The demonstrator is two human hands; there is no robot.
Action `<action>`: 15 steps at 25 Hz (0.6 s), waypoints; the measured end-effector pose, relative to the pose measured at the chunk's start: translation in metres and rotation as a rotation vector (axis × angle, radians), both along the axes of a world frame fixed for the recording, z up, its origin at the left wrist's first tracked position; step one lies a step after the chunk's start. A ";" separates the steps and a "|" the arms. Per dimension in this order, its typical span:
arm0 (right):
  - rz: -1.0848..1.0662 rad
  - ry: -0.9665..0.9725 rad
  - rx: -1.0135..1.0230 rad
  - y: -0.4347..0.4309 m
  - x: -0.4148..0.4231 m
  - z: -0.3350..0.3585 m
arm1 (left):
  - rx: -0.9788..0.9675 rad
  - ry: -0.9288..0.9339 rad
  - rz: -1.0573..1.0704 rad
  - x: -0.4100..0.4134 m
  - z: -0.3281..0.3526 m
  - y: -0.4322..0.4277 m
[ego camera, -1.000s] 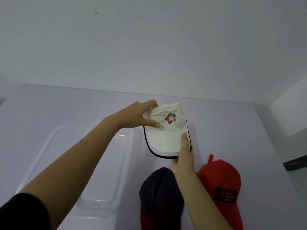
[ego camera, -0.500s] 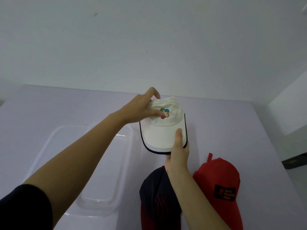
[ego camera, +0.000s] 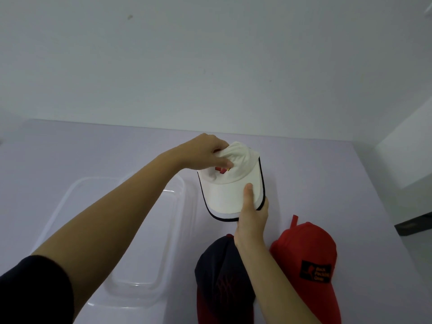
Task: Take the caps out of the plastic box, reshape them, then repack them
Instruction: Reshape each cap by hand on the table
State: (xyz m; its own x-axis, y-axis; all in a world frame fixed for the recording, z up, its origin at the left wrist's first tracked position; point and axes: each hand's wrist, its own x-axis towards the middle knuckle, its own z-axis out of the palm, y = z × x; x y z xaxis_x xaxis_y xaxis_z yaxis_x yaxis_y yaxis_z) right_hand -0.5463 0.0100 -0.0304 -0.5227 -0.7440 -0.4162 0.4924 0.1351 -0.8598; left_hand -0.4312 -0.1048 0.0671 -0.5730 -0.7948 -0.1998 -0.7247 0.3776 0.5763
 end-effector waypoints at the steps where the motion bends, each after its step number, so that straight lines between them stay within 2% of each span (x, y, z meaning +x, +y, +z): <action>1: 0.007 0.024 -0.012 0.000 -0.002 0.001 | 0.062 0.024 -0.004 0.001 0.003 0.000; 3: 0.019 0.062 -0.029 -0.001 -0.005 0.003 | 0.103 0.055 0.030 0.002 0.006 0.000; 9: 0.017 0.109 -0.064 -0.004 -0.009 0.006 | -0.048 0.140 0.056 -0.008 0.003 0.006; 13: 0.044 0.131 -0.075 -0.002 -0.007 0.003 | 0.155 0.130 0.082 -0.007 0.012 0.005; 15: 0.050 0.139 -0.068 -0.001 -0.005 0.004 | 0.114 0.054 0.079 -0.007 0.012 0.003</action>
State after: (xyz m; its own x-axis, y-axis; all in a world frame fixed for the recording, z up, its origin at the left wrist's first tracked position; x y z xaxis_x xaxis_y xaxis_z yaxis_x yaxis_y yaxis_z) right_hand -0.5517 0.0085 -0.0269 -0.5334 -0.7945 -0.2902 0.3626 0.0951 -0.9271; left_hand -0.4387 -0.1014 0.0794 -0.5219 -0.8117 -0.2621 -0.7162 0.2502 0.6515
